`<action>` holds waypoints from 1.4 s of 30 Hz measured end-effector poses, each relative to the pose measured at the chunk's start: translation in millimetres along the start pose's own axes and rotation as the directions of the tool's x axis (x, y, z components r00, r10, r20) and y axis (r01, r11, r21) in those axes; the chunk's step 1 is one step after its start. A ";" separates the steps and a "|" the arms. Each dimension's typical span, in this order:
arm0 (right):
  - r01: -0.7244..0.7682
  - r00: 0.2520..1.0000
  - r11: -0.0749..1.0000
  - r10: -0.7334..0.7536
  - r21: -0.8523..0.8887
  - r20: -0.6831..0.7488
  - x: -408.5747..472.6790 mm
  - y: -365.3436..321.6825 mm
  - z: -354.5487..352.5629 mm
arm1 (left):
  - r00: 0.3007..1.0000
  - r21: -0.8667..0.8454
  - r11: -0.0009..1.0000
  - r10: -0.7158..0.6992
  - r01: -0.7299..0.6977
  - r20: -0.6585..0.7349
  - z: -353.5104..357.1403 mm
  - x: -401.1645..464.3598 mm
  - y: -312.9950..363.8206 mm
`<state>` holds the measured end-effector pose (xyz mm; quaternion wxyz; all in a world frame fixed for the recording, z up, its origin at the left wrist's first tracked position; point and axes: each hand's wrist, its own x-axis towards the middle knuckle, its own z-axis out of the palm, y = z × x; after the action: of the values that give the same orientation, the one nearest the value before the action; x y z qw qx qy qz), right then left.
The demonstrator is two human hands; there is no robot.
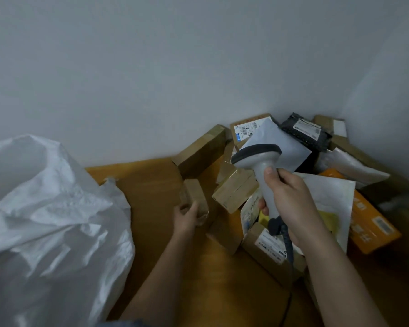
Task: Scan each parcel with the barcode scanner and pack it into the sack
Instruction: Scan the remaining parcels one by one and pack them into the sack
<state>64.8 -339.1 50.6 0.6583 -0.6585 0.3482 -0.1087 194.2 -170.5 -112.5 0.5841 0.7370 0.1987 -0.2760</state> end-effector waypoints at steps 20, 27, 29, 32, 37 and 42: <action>0.227 0.967 0.954 -0.199 0.193 -0.156 -125.8 -19.0 -0.1 | 0.586 -0.562 0.781 0.329 0.273 0.741 -71.2 -187.1 38.0; 0.262 0.959 0.945 -0.233 0.194 -0.161 -143.0 -16.4 7.0 | 0.652 -0.417 0.907 0.354 -0.064 0.670 -87.2 -218.8 28.2; 0.273 0.957 0.948 -0.251 0.161 -0.145 -145.5 -17.3 7.4 | 0.696 -0.332 0.923 0.368 -0.194 0.617 -94.5 -226.6 29.8; 0.287 0.955 0.950 -0.274 0.124 -0.115 -152.6 -19.8 9.6 | 0.699 -0.262 0.911 0.411 -0.317 0.585 -105.0 -233.6 32.5; 0.283 0.954 0.958 -0.285 -0.036 -0.091 -172.9 -33.8 10.6 | 0.819 -0.335 0.888 0.433 -0.316 0.376 -111.6 -229.0 27.8; 0.286 0.958 0.956 -0.285 -0.061 0.019 -200.5 -54.1 1.7 | 0.921 -0.480 0.835 0.369 -0.268 0.127 -110.1 -215.4 19.0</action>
<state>-64.2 -223.0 164.6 0.6164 -0.7228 0.2495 -0.1881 59.6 -61.8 57.6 0.7953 0.5689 0.0672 -0.1981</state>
